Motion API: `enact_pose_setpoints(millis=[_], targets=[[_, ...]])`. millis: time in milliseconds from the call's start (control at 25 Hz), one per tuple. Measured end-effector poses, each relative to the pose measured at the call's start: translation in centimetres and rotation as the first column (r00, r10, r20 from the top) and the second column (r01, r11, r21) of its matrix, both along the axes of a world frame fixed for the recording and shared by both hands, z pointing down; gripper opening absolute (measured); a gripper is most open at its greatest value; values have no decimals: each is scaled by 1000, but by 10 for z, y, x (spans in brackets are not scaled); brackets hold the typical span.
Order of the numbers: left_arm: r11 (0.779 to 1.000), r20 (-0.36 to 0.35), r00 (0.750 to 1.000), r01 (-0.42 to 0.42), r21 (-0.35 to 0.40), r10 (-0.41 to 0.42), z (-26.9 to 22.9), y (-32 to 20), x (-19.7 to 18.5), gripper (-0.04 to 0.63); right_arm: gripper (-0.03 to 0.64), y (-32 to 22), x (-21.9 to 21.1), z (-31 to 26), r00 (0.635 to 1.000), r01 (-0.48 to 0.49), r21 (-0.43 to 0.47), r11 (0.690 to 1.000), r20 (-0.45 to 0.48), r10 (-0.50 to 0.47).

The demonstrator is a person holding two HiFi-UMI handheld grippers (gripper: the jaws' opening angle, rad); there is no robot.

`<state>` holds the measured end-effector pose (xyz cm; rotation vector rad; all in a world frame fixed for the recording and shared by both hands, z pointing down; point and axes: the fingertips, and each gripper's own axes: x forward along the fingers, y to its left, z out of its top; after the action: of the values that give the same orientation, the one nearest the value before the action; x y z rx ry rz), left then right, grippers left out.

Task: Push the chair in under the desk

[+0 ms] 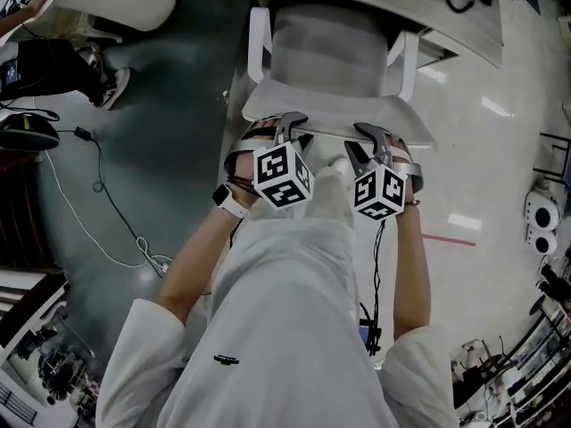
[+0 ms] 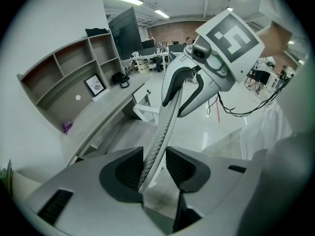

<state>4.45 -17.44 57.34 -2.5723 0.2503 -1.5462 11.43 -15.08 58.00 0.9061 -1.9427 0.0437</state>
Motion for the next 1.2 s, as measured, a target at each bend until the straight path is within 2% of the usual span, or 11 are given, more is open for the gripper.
enact_pose_setpoints(millis=[760,1200], targets=[[998,-27,999,-21,54,23,-3,-86,39,149,149,-85,38,-2,1000,-8,17,1000,-7,8],[996,-35,999,-18,93,21,-4,-124,50,153,150,-122,49,-5,1000,-7,70,998,-29,9]])
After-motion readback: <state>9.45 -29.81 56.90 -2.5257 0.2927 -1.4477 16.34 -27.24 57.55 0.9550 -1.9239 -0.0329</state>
